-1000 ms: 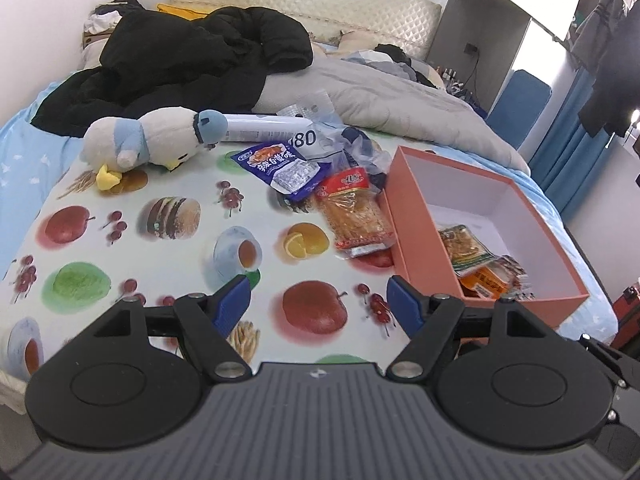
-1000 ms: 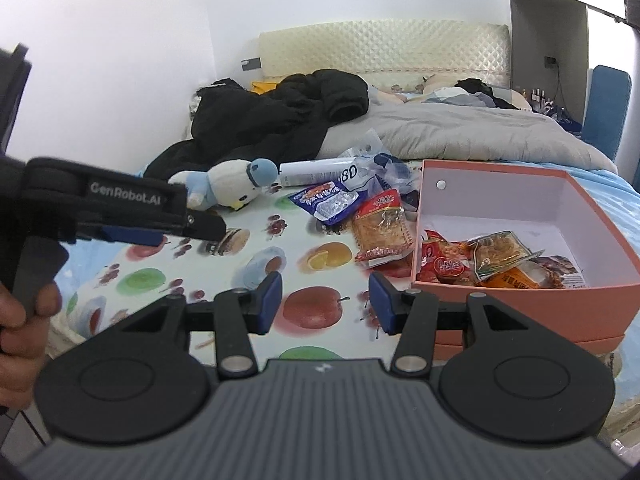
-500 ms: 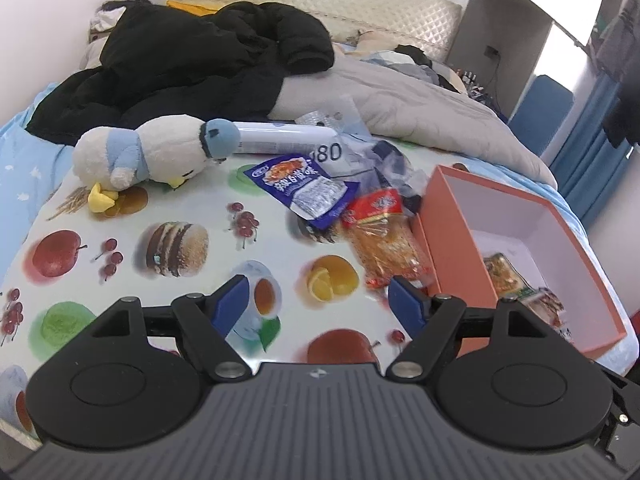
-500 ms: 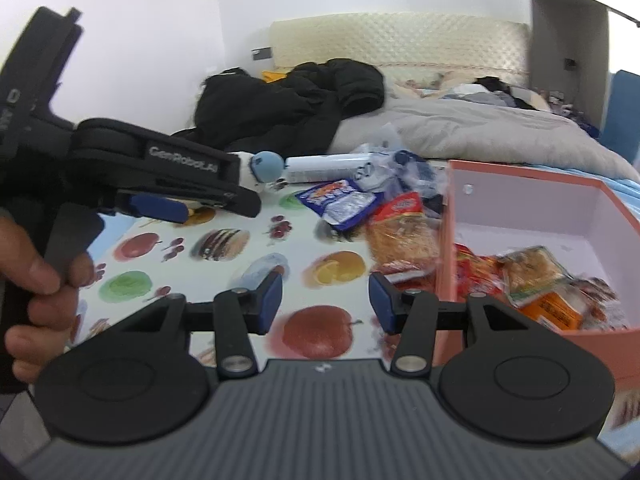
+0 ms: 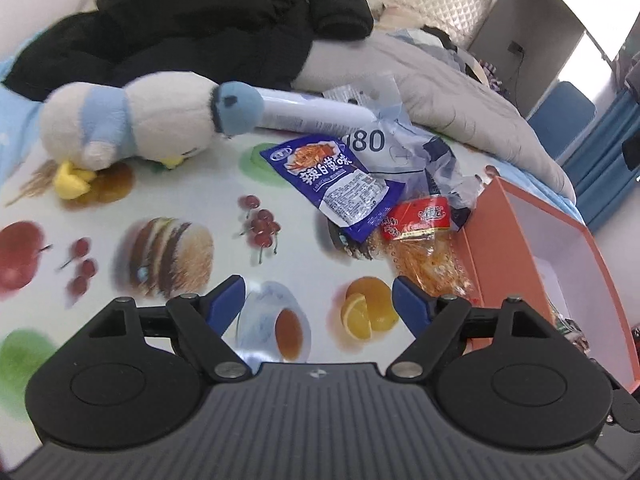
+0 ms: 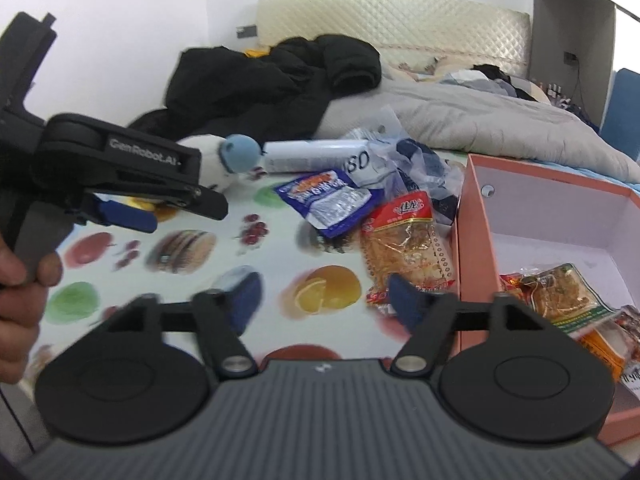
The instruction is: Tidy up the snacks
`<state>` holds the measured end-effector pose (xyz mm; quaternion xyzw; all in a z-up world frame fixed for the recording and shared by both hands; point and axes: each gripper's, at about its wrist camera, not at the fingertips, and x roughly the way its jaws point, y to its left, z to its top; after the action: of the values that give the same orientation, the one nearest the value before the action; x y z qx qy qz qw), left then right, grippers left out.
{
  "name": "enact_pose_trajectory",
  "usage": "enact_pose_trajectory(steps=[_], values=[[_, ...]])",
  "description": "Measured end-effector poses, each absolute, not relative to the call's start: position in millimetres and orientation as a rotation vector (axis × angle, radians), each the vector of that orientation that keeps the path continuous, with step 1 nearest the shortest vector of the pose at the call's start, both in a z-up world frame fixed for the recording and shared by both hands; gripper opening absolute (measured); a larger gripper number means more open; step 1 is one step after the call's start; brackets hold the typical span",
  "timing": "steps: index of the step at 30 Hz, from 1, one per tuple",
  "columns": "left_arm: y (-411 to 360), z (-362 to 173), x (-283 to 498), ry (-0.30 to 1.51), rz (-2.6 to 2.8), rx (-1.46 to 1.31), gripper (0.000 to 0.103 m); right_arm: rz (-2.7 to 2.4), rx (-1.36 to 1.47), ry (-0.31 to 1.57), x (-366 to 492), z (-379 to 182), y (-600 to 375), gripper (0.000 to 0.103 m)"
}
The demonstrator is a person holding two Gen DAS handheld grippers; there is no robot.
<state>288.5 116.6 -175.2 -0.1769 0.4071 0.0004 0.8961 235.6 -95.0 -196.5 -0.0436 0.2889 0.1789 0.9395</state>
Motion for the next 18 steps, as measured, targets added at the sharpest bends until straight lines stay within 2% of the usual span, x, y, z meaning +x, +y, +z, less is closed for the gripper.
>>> enact_pose_trajectory(steps=[10, 18], values=[[101.4, -211.2, 395.7, 0.866, -0.158, -0.22, 0.084, 0.302, -0.151, 0.589, 304.2, -246.3, -71.4, 0.077], [75.0, -230.7, 456.8, 0.866, -0.294, -0.092, 0.083, 0.225, -0.198, 0.607, 345.3, -269.0, -66.1, 0.068]])
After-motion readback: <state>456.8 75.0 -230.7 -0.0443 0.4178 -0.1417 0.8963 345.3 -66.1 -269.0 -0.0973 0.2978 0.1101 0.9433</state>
